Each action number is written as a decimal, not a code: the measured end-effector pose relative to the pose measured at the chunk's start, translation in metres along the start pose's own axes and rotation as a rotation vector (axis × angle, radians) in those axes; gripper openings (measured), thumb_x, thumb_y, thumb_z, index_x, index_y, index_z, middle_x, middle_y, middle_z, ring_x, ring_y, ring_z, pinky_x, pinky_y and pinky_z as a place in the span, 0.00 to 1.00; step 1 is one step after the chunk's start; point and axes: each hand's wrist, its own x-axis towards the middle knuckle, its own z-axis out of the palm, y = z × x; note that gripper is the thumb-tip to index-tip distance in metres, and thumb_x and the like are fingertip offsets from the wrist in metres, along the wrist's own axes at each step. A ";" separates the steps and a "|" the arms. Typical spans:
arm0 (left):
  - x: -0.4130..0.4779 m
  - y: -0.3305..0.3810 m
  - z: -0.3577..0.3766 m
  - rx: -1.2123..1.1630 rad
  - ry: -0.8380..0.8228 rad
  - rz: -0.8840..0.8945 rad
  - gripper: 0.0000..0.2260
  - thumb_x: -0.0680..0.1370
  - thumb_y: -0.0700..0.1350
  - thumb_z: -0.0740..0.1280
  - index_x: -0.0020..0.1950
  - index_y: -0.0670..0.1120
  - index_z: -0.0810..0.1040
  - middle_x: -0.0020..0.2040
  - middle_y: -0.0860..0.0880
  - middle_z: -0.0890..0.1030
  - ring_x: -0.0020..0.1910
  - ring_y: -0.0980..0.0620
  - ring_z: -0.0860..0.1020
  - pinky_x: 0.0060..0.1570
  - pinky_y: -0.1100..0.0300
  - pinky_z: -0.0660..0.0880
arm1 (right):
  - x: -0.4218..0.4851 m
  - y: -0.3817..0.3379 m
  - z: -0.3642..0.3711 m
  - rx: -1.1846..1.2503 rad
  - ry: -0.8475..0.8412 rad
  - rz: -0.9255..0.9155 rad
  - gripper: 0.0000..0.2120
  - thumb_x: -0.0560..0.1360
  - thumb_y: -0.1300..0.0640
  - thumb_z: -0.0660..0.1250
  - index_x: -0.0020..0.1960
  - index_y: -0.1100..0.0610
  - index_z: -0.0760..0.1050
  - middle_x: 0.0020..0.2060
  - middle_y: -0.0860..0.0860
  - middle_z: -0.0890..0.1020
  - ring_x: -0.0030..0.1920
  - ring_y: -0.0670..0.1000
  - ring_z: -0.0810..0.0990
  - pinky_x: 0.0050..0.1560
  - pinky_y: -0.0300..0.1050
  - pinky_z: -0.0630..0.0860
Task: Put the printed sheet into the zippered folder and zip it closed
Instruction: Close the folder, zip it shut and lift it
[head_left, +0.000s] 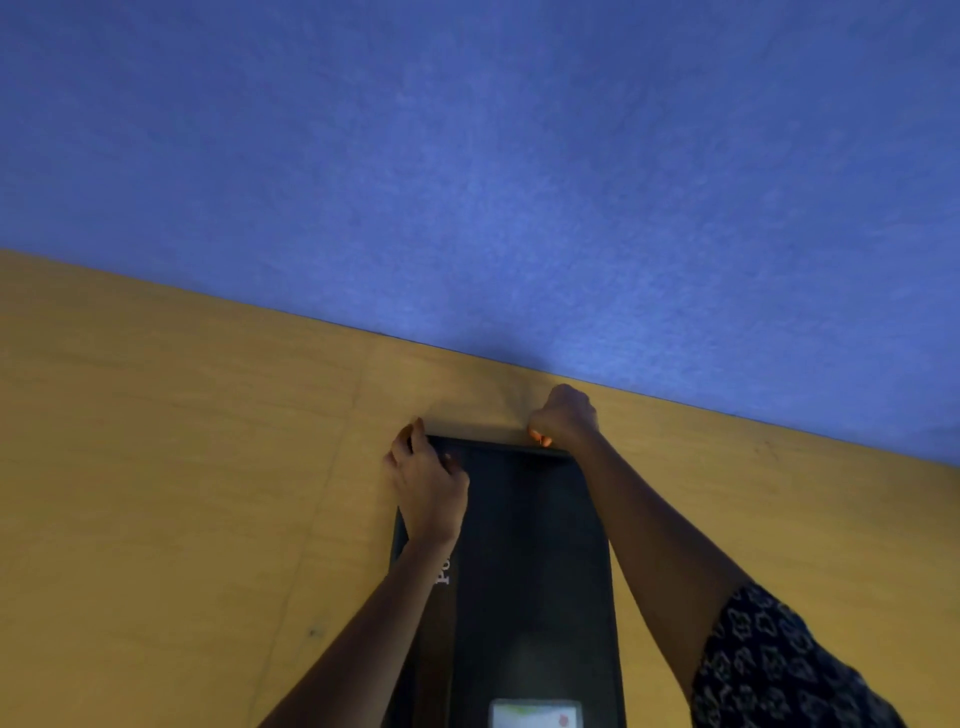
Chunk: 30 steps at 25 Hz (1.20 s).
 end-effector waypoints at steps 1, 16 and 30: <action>0.000 -0.002 -0.002 0.001 -0.011 0.014 0.27 0.77 0.41 0.66 0.75 0.40 0.64 0.70 0.41 0.69 0.66 0.41 0.66 0.65 0.51 0.67 | -0.001 0.000 -0.001 0.022 0.002 0.008 0.11 0.66 0.60 0.69 0.48 0.62 0.77 0.49 0.59 0.82 0.51 0.60 0.81 0.42 0.44 0.75; 0.023 0.009 -0.018 0.068 -0.251 0.088 0.11 0.76 0.44 0.69 0.58 0.46 0.78 0.63 0.40 0.66 0.62 0.39 0.64 0.63 0.54 0.64 | -0.006 0.052 -0.010 0.333 0.077 0.123 0.09 0.64 0.62 0.74 0.37 0.64 0.75 0.36 0.59 0.78 0.40 0.58 0.79 0.35 0.46 0.72; 0.011 0.020 -0.001 -0.007 -0.258 0.243 0.11 0.76 0.43 0.69 0.58 0.47 0.79 0.62 0.42 0.66 0.62 0.43 0.64 0.60 0.64 0.59 | -0.016 -0.021 -0.001 0.042 -0.076 -0.132 0.12 0.63 0.60 0.72 0.32 0.57 0.67 0.33 0.53 0.72 0.35 0.53 0.73 0.26 0.39 0.62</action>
